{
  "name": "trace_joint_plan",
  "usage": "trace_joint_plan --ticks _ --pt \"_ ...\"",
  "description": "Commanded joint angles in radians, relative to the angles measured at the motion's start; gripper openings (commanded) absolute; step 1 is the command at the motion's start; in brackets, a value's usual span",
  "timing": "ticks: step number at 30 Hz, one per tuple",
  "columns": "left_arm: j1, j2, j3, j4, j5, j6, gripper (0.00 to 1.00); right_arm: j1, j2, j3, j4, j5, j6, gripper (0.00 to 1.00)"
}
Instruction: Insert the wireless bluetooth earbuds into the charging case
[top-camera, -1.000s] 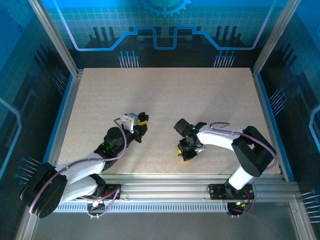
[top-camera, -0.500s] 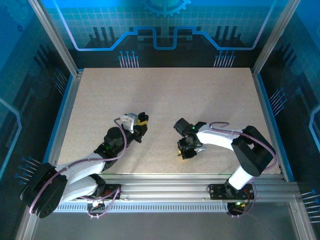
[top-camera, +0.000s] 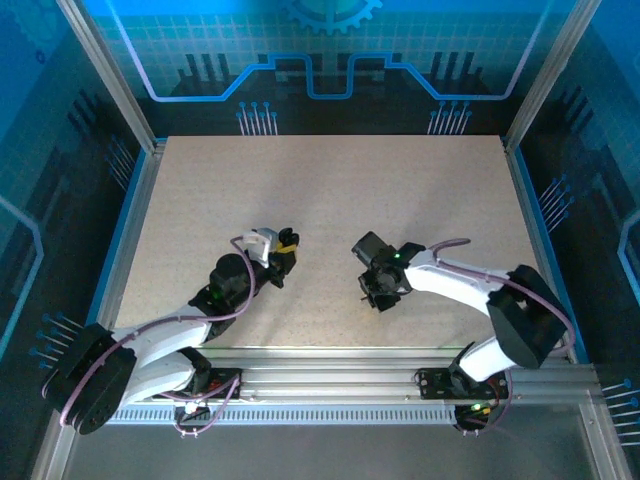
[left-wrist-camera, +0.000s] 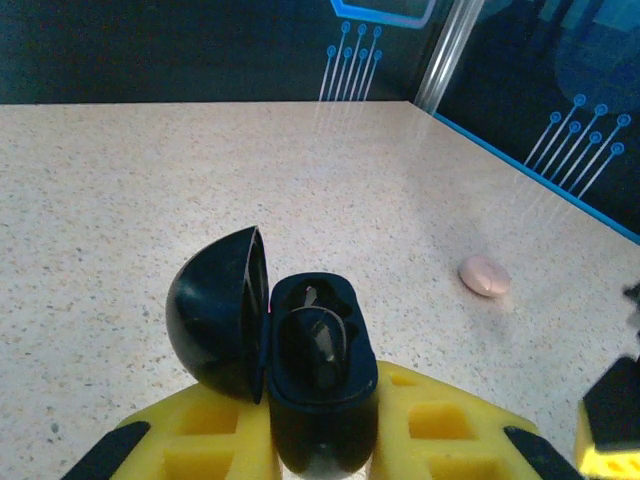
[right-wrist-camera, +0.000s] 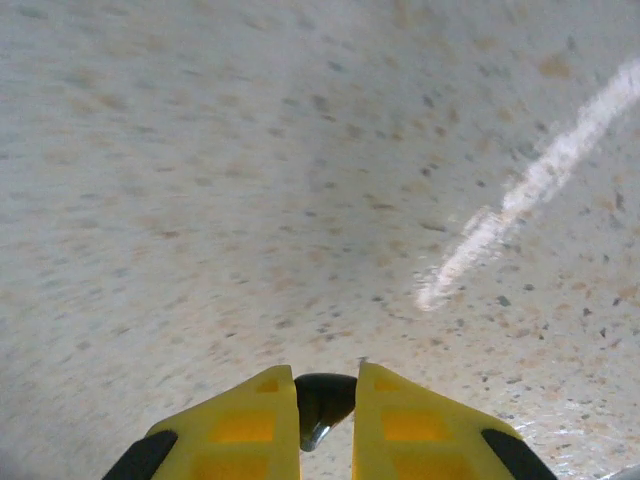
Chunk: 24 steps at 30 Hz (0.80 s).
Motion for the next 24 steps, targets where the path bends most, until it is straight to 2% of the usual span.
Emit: trace_joint_plan --ticks 1,8,17,24 --pt "0.006 0.032 0.007 0.026 0.066 -0.020 0.21 0.005 -0.075 0.005 -0.028 0.135 -0.119 0.15" --pt "0.004 0.124 0.043 0.085 0.247 -0.022 0.21 -0.013 -0.202 0.005 0.062 0.233 -0.366 0.15" --pt "-0.005 0.190 0.080 0.144 0.360 -0.002 0.21 -0.053 -0.258 0.104 0.129 0.208 -0.697 0.14" --pt "-0.017 0.207 0.086 0.176 0.389 0.017 0.21 -0.053 -0.246 0.164 0.191 0.117 -0.839 0.15"
